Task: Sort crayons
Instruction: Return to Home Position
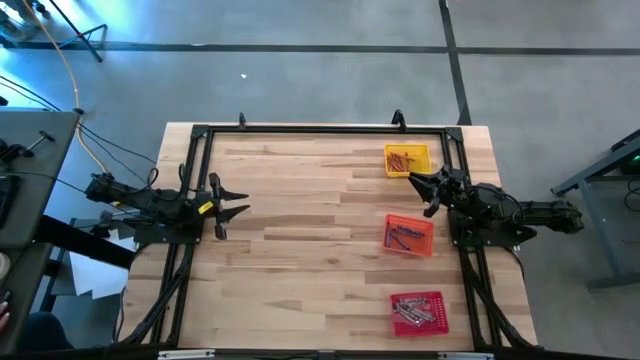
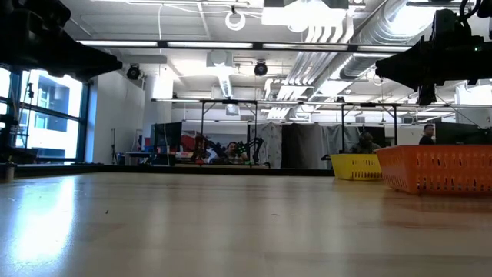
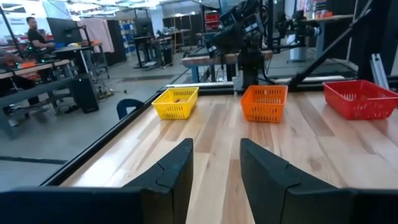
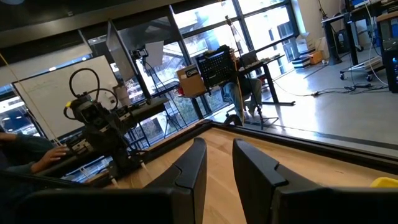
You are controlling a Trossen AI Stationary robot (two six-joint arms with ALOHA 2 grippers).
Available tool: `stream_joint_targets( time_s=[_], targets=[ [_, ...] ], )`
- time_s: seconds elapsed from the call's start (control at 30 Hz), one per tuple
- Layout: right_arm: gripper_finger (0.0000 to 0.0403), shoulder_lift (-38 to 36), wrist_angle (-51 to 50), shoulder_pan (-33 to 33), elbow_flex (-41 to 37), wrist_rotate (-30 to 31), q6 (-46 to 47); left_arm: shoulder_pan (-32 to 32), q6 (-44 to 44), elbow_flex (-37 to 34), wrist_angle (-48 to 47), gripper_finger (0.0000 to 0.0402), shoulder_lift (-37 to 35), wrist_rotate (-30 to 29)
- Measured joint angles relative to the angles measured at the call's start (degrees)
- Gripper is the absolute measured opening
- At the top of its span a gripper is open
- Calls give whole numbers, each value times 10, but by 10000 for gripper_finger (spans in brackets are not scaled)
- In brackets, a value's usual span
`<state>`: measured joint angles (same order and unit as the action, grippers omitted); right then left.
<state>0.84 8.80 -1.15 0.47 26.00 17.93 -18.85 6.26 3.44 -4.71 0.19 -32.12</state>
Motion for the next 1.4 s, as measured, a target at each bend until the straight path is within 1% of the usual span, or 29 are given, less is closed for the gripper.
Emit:
stream_joint_targets(
  time_s=[0.43, 0.63, 1.4],
  targets=[
    [73, 0, -2, 0, 0, 0, 0, 0, -3, 0, 0, 118, 2, 0],
    [73, 0, -2, 0, 0, 0, 0, 0, -45, 0, 0, 118, 2, 0],
    [73, 0, -2, 0, 0, 0, 0, 0, -45, 0, 0, 117, 3, 0]
  ],
)
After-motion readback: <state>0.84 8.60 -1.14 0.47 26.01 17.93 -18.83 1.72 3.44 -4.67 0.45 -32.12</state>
